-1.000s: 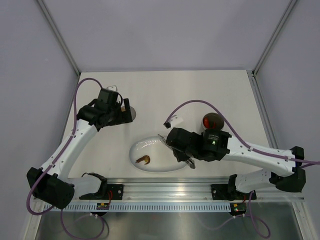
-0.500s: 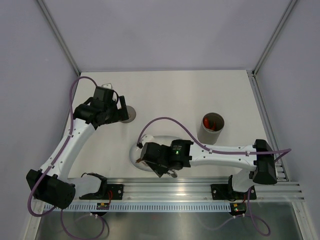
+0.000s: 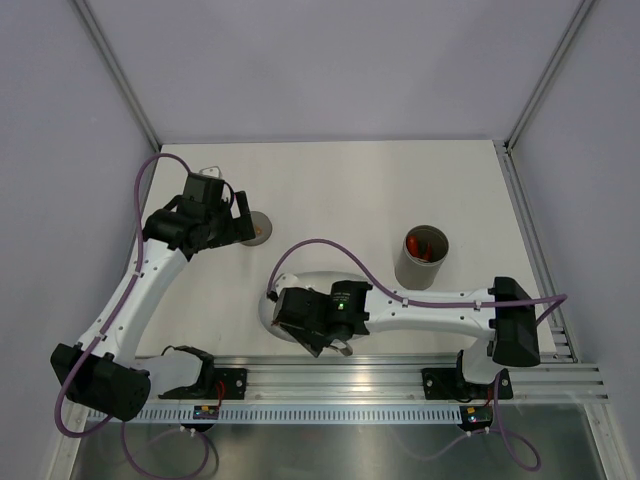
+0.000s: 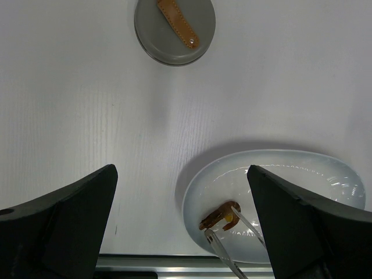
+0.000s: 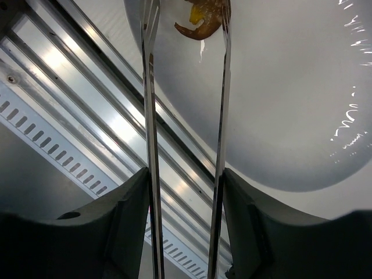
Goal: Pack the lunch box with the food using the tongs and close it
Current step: Pick up the fake food from the plate.
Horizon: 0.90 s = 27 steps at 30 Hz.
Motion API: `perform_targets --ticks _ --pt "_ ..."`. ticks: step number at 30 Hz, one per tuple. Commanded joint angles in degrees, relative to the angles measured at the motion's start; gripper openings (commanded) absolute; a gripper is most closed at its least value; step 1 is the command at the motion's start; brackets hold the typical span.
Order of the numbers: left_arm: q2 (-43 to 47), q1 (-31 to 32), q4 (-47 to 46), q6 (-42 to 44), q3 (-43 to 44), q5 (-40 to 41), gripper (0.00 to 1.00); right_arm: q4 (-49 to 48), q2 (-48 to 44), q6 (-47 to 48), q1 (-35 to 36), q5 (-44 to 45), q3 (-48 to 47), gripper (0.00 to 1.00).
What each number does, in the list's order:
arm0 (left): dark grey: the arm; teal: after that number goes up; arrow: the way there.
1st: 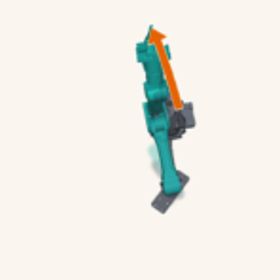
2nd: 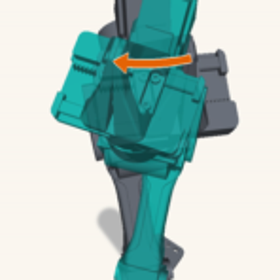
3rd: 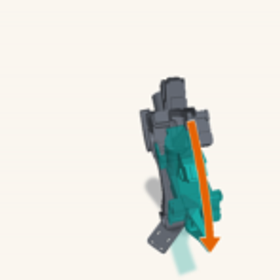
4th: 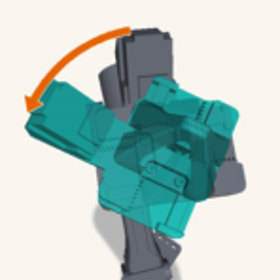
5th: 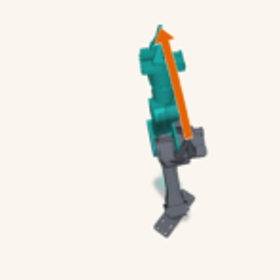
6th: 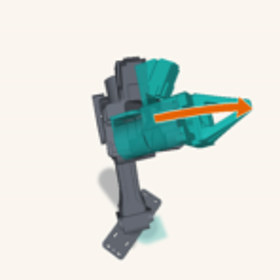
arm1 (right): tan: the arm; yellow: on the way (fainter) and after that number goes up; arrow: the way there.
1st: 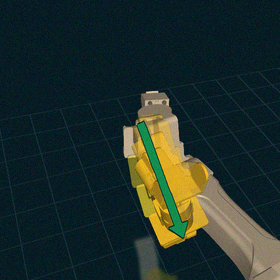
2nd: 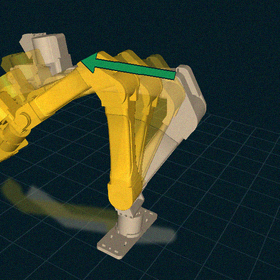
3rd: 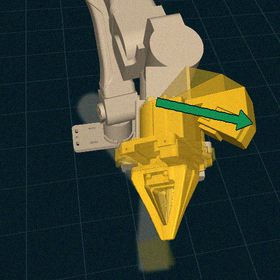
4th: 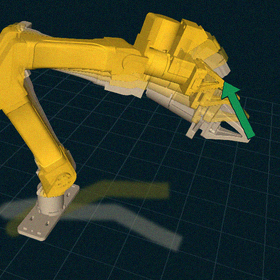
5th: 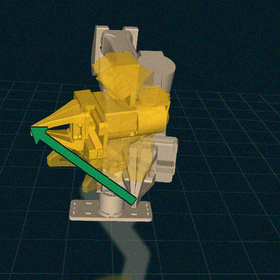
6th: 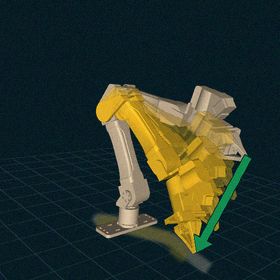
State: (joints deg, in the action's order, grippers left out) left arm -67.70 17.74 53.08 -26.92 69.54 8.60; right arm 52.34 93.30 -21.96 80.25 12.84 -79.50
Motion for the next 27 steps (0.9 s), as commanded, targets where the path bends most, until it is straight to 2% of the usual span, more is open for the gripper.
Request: perform_targets --ticks 1,8,13,20,27 --pt "1.3 -0.3 -1.5 0.9 1.0 0.3 0.99 0.3 1.7 2.7 0.5 1.9 -2.9 0.58" --pt "1.6 -0.3 -1.5 0.8 0.6 0.3 0.99 0.2 2.5 3.1 0.3 7.5 -2.1 0.62" --pt "1.9 -0.3 -1.8 0.7 0.1 -0.2 0.99 -0.2 1.5 2.3 -0.6 8.2 -1.0 0.62" --pt "1.9 -0.4 -2.3 0.5 -0.2 -1.0 0.99 -4.6 -0.8 1.6 -1.7 2.8 2.8 0.46" --pt "2.1 -0.4 -2.1 0.5 -0.5 -0.7 0.99 -6.8 -0.7 1.0 -3.2 -0.4 5.1 0.47"
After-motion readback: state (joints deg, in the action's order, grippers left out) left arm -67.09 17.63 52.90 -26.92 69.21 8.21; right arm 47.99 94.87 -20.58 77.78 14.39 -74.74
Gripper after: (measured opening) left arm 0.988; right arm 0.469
